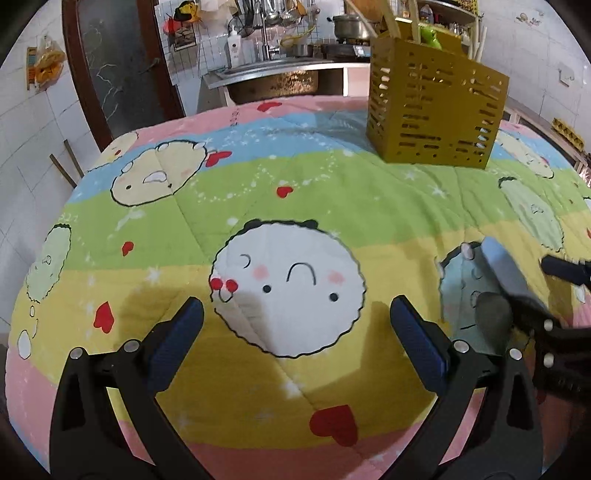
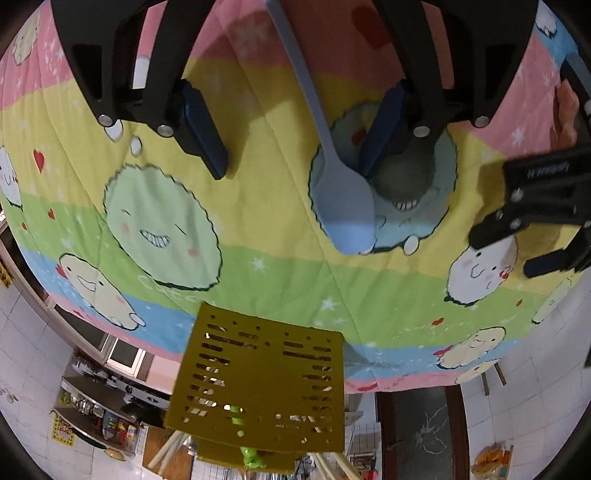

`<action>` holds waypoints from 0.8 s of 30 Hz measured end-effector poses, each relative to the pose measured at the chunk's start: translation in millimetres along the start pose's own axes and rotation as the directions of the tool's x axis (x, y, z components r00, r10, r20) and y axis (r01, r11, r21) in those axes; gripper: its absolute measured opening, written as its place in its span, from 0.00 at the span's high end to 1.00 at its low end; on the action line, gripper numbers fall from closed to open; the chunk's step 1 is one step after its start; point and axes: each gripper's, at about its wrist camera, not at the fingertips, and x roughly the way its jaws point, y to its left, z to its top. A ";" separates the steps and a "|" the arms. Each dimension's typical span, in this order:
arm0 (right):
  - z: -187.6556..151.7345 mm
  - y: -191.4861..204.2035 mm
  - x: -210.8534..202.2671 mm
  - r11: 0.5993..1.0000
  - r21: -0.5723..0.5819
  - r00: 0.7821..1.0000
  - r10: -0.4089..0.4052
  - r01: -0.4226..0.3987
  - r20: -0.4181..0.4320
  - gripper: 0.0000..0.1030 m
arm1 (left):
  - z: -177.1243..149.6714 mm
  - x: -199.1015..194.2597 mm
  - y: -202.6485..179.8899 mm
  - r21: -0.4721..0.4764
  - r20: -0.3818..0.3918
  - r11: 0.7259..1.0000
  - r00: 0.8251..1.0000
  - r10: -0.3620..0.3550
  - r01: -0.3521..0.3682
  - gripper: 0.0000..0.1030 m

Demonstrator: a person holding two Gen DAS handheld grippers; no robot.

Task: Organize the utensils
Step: 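Close the right tool on the light blue spoon while the left tool grips the dark grey spoon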

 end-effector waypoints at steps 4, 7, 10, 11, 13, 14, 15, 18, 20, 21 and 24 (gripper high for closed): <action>16.5 6.4 8.2 1.000 -0.015 0.999 0.015 -0.015 -0.028 0.38 | 1.0 6.0 10.6 -0.036 -0.035 0.999 0.999 -0.028 0.026 0.05; 28.8 10.0 16.8 0.999 -0.017 0.998 0.031 -0.032 -0.048 0.40 | 0.7 8.4 12.7 -0.049 -0.045 0.998 0.998 -0.044 0.042 0.05; 37.0 13.0 23.1 0.999 -0.017 0.998 0.047 -0.048 -0.051 0.55 | 0.4 8.7 10.6 -0.040 -0.042 0.998 0.998 -0.040 0.038 0.05; 37.5 12.8 23.1 0.999 -0.010 0.998 0.049 -0.049 -0.047 0.58 | 0.1 8.7 9.8 -0.038 -0.040 0.999 0.998 -0.038 0.037 0.05; 36.9 12.1 21.4 0.998 -0.006 0.998 0.057 -0.057 -0.037 0.68 | -0.2 8.9 8.9 -0.037 -0.037 0.999 0.999 -0.037 0.036 0.05; 36.3 10.4 19.4 0.998 0.001 0.998 0.061 -0.061 -0.031 0.68 | -0.2 8.4 7.4 -0.033 -0.034 0.999 0.999 -0.039 0.038 0.05; 35.0 7.6 16.7 0.998 0.013 0.997 0.067 -0.067 -0.027 0.68 | 0.0 7.8 6.9 -0.030 -0.032 0.999 0.999 -0.041 0.040 0.05; 28.8 -3.5 8.6 0.998 0.023 0.998 0.054 -0.054 -0.024 0.68 | 0.7 3.9 2.1 -0.025 -0.022 0.998 0.998 -0.064 0.063 0.05; 21.9 -15.5 2.5 0.999 0.026 1.000 0.021 -0.021 -0.016 0.68 | 1.6 1.9 -2.0 -0.038 -0.028 0.994 0.995 -0.100 0.099 0.05; 17.9 -22.2 -0.2 1.000 0.030 1.000 0.000 0.001 -0.013 0.68 | 2.2 0.7 -5.3 -0.050 -0.035 0.992 0.992 -0.120 0.119 0.05; 6.1 -47.1 -5.4 0.996 0.067 0.999 -0.053 0.054 -0.011 0.68 | 3.8 -3.1 -18.0 -0.072 -0.049 0.985 0.986 -0.160 0.157 0.05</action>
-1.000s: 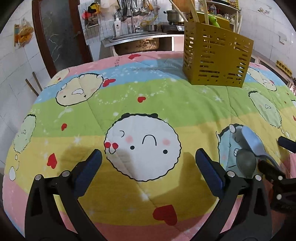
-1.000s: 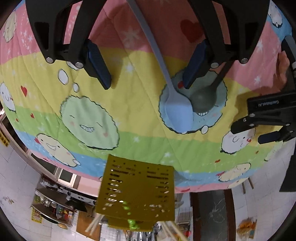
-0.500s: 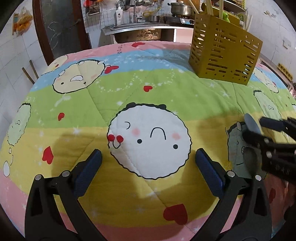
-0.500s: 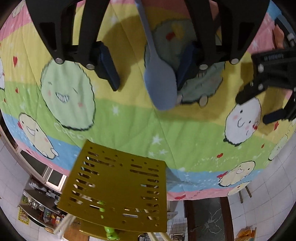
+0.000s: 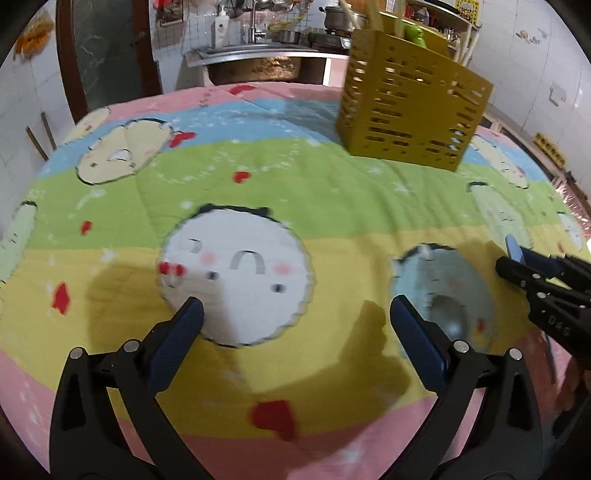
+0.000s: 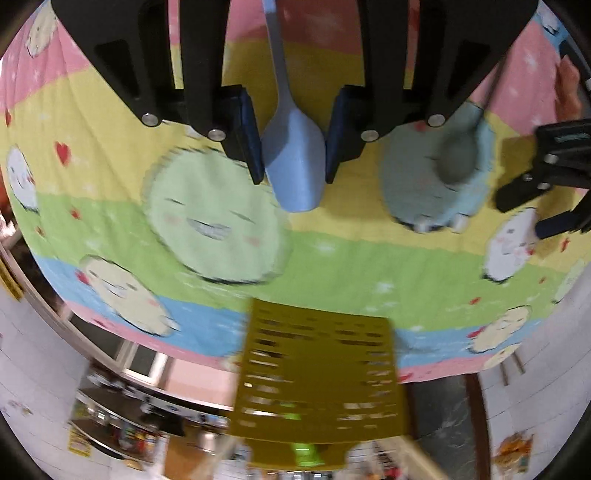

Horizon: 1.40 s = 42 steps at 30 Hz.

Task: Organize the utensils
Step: 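Close the right tool on the light blue spoon while the left tool grips the dark grey spoon, then lift and carry both spoons in both tools over the olive caddy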

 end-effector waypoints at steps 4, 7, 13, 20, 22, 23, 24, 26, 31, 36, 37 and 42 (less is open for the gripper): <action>-7.4 -27.0 -1.2 0.998 0.051 0.999 -0.040 0.039 0.019 0.68 | -2.4 -2.0 -22.7 0.019 -0.012 1.000 1.000 -0.009 0.009 0.05; -8.1 -41.1 -0.7 0.996 0.088 0.999 -0.030 0.028 0.019 0.68 | -4.7 -3.0 -37.7 0.050 -0.007 0.999 1.000 0.018 -0.018 0.05; -12.7 -53.4 -2.4 0.992 0.127 0.999 -0.013 0.009 0.031 0.68 | -8.8 -8.4 -59.9 0.072 0.007 0.996 0.999 0.044 -0.045 0.06; -12.7 -52.8 -1.6 0.990 0.141 0.999 -0.001 -0.004 0.037 0.68 | -16.0 -7.6 -86.5 0.138 -0.011 0.990 1.000 0.015 -0.014 0.17; -13.0 -53.6 -1.0 0.990 0.144 0.999 0.002 -0.007 0.035 0.68 | -18.4 -2.4 -89.9 0.156 -0.022 0.987 0.999 0.033 -0.029 0.23; -13.0 -54.0 -0.7 0.989 0.147 0.999 0.003 -0.008 0.035 0.68 | -18.5 1.1 -88.6 0.150 -0.036 0.989 0.999 0.025 -0.019 0.24; -13.3 -54.1 -0.8 0.989 0.147 0.999 0.004 -0.009 0.036 0.68 | -17.6 1.9 -85.9 0.133 -0.038 0.991 0.999 0.012 -0.007 0.25; -13.4 -53.8 -0.6 0.989 0.147 0.999 0.004 -0.009 0.035 0.68 | -14.3 1.5 -82.7 0.116 -0.039 0.993 0.999 0.007 -0.002 0.35; -12.7 -43.2 -1.5 0.992 0.125 0.999 0.016 -0.020 0.037 0.68 | -9.0 4.3 -82.7 0.124 -0.053 0.992 0.999 0.003 0.004 0.57; -11.7 -33.9 -1.7 0.993 0.117 0.999 0.025 -0.030 0.044 0.68 | -7.0 4.7 -81.1 0.126 -0.063 0.992 0.998 0.006 0.002 0.66; -11.7 -33.0 -1.8 0.992 0.118 0.999 0.028 -0.033 0.046 0.68 | -6.7 4.5 -80.8 0.126 -0.065 0.992 0.998 0.003 0.005 0.67; -12.2 -31.8 -2.3 0.991 0.123 0.998 0.039 -0.044 0.049 0.68 | -7.5 3.8 -80.1 0.123 -0.058 0.992 0.998 -0.001 0.008 0.67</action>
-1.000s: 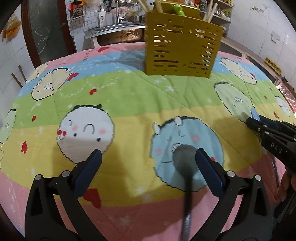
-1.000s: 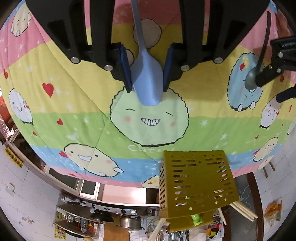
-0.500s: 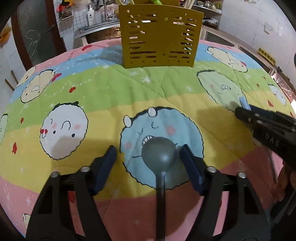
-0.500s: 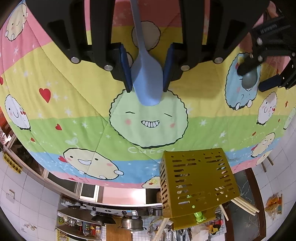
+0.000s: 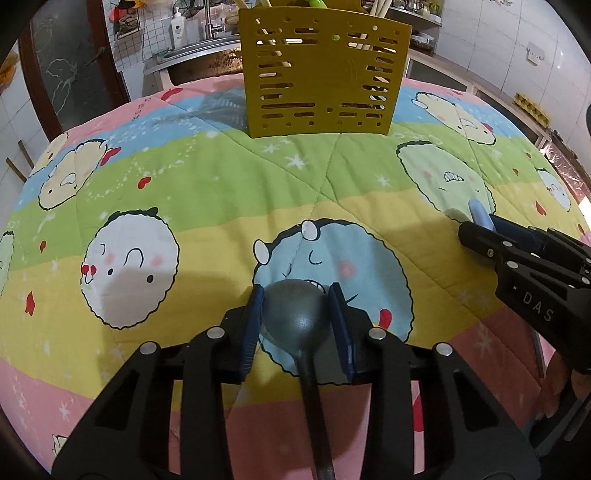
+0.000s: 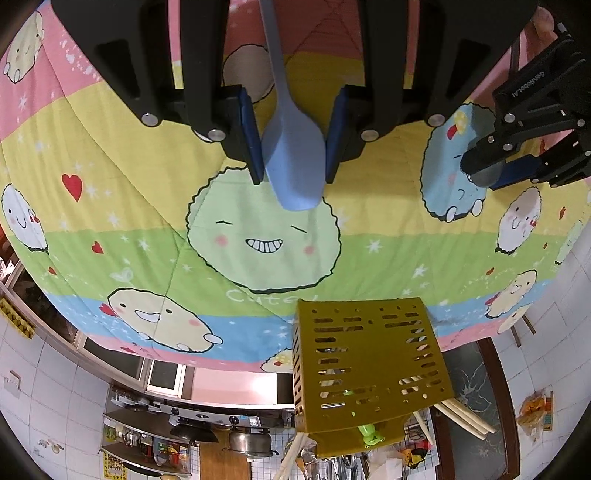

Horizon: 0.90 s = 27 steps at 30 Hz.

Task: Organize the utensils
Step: 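Lift and carry both spoons in both tools over the olive caddy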

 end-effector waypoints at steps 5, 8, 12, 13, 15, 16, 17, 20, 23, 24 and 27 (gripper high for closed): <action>0.2 -0.7 -5.6 1.000 0.014 1.000 0.023 -0.023 0.017 0.68 | 2.1 -2.0 6.0 -0.028 0.014 0.999 1.000 -0.015 0.015 0.67; 1.0 -1.9 -10.9 0.999 0.024 0.999 0.028 -0.029 0.038 0.68 | 4.4 -6.9 10.6 -0.040 0.037 0.999 0.999 -0.010 0.012 0.67; 3.3 -1.9 -23.5 0.997 0.041 0.995 0.063 -0.067 0.081 0.68 | 9.0 -20.1 18.5 -0.061 0.085 0.998 0.996 -0.020 0.025 0.67; 3.4 -1.3 -25.8 0.997 0.042 0.994 0.068 -0.071 0.089 0.68 | 10.4 -24.8 19.8 -0.065 0.101 0.997 0.995 -0.022 0.029 0.67; 5.1 1.0 -33.5 0.996 0.041 0.991 0.070 -0.075 0.116 0.68 | 13.8 -32.5 21.1 -0.063 0.127 0.998 0.992 -0.022 0.031 0.67; 6.1 1.7 -35.8 0.996 0.040 0.990 0.069 -0.075 0.123 0.68 | 15.5 -35.8 21.6 -0.060 0.137 0.998 0.990 -0.020 0.029 0.67; 7.4 1.8 -39.0 0.996 0.044 0.989 0.068 -0.074 0.132 0.68 | 17.5 -40.1 22.6 -0.058 0.153 0.998 0.988 -0.016 0.026 0.67; 10.8 -0.2 -44.4 0.995 0.058 0.988 0.069 -0.078 0.141 0.68 | 24.2 -49.4 26.4 -0.064 0.180 0.997 0.983 -0.025 0.037 0.67; 12.4 -3.3 -48.9 0.995 0.070 0.986 0.061 -0.072 0.152 0.68 | 27.6 -56.0 27.8 -0.065 0.201 0.997 0.979 -0.038 0.052 0.67; 12.5 -4.2 -49.9 0.995 0.073 0.986 0.057 -0.069 0.154 0.68 | 28.3 -58.2 27.6 -0.061 0.211 0.997 0.977 -0.036 0.050 0.67; 15.6 -6.8 -53.5 0.994 0.085 0.987 0.048 -0.062 0.156 0.68 | 29.0 -63.4 27.7 -0.047 0.239 0.998 0.970 -0.030 0.043 0.67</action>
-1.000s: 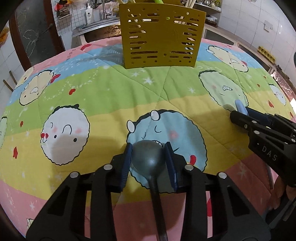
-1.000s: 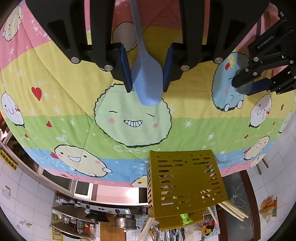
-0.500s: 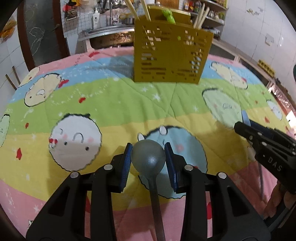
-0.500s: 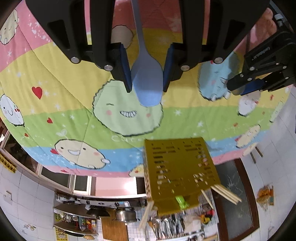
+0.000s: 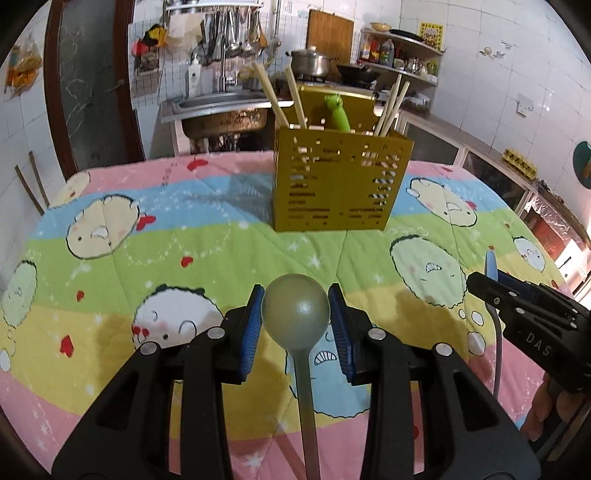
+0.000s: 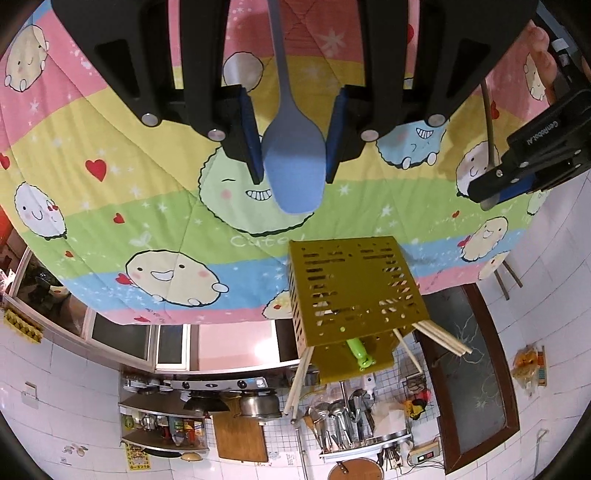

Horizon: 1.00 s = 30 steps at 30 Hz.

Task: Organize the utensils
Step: 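Lift and carry both spoons in both tools over the olive caddy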

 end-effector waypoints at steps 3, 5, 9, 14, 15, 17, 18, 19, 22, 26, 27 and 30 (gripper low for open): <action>3.0 0.1 -1.5 1.000 -0.003 1.000 -0.008 0.009 0.006 0.68 | 1.6 -0.3 2.2 -0.006 0.011 1.000 1.000 -0.009 0.010 0.67; 5.3 -0.1 -3.7 1.000 0.006 0.999 -0.021 0.021 0.029 0.68 | 2.0 -0.9 3.0 -0.010 0.023 1.000 1.000 -0.011 0.011 0.67; 13.7 2.4 -10.3 0.999 0.002 0.996 -0.038 0.038 0.086 0.68 | 10.5 -9.9 1.0 0.007 0.073 1.000 0.997 -0.011 0.010 0.67; 42.1 1.3 -24.8 1.000 0.015 0.986 -0.028 0.025 0.165 0.68 | 41.9 -31.3 -4.6 0.027 0.162 0.999 0.986 -0.032 0.028 0.67; 48.4 1.3 -27.9 1.000 0.018 0.984 -0.024 0.021 0.179 0.68 | 50.6 -35.4 -5.7 0.029 0.179 0.999 0.983 -0.041 0.037 0.67; 65.0 0.8 -33.8 1.000 0.025 0.978 -0.009 0.004 0.208 0.68 | 66.8 -41.6 -8.1 0.033 0.211 0.999 0.976 -0.047 0.040 0.67; 72.3 0.7 -36.2 1.000 0.030 0.975 0.000 -0.007 0.221 0.68 | 77.1 -44.8 -8.7 0.034 0.233 0.999 0.971 -0.047 0.040 0.67; 81.8 0.5 -38.4 0.999 0.037 0.970 0.013 -0.022 0.241 0.68 | 88.3 -47.7 -9.1 0.030 0.254 0.999 0.966 -0.048 0.042 0.67; 106.8 -0.3 -38.7 0.996 0.065 0.954 0.045 -0.067 0.298 0.68 | 116.3 -54.3 -10.3 0.020 0.308 0.999 0.950 -0.048 0.044 0.67; 137.6 2.4 -27.0 0.990 0.088 0.942 0.078 -0.112 0.325 0.68 | 144.3 -56.6 -8.0 -0.002 0.352 0.999 0.935 -0.044 0.048 0.67; 143.8 6.2 -24.6 0.992 0.076 0.938 0.067 -0.098 0.339 0.68 | 150.5 -58.3 -6.9 -0.006 0.366 0.999 0.930 -0.040 0.046 0.67; 157.1 17.2 -21.3 0.997 0.030 0.919 0.052 -0.069 0.390 0.68 | 165.3 -64.0 -5.0 -0.015 0.416 0.999 0.909 -0.024 0.034 0.67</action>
